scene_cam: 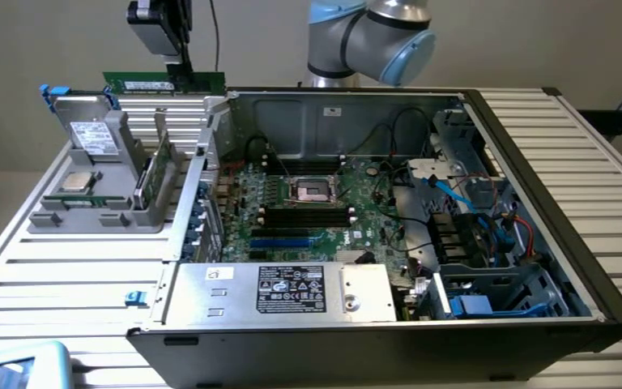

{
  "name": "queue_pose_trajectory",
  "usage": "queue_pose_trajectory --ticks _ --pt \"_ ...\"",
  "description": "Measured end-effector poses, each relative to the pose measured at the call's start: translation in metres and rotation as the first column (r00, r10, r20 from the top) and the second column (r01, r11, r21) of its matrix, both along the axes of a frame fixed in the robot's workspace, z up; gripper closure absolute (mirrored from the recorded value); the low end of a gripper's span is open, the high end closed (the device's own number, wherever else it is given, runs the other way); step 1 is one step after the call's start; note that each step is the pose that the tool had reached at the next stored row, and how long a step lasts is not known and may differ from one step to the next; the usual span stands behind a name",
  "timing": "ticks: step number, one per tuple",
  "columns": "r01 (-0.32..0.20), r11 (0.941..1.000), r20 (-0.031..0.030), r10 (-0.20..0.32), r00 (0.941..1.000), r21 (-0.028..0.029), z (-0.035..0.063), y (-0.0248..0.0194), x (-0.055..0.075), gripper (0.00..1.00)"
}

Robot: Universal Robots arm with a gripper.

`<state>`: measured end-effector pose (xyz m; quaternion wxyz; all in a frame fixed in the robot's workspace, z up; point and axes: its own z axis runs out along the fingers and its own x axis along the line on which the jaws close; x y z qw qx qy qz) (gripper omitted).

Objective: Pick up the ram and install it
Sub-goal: 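Pick up the ram and move it above insertion slot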

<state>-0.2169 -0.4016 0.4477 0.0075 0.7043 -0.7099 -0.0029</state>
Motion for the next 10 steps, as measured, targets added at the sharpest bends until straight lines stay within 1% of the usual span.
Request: queue_pose_trajectory --ticks 4,6,10 --pt "0.000 1.0000 0.0000 0.000 1.0000 -0.0001 0.0000 0.0000 0.000 0.87" --pt "0.000 1.0000 0.0000 0.000 1.0000 -0.0001 0.0000 0.0001 0.003 0.87" --pt "0.000 1.0000 0.0001 0.000 1.0000 0.0000 0.0000 0.0000 0.021 0.87"
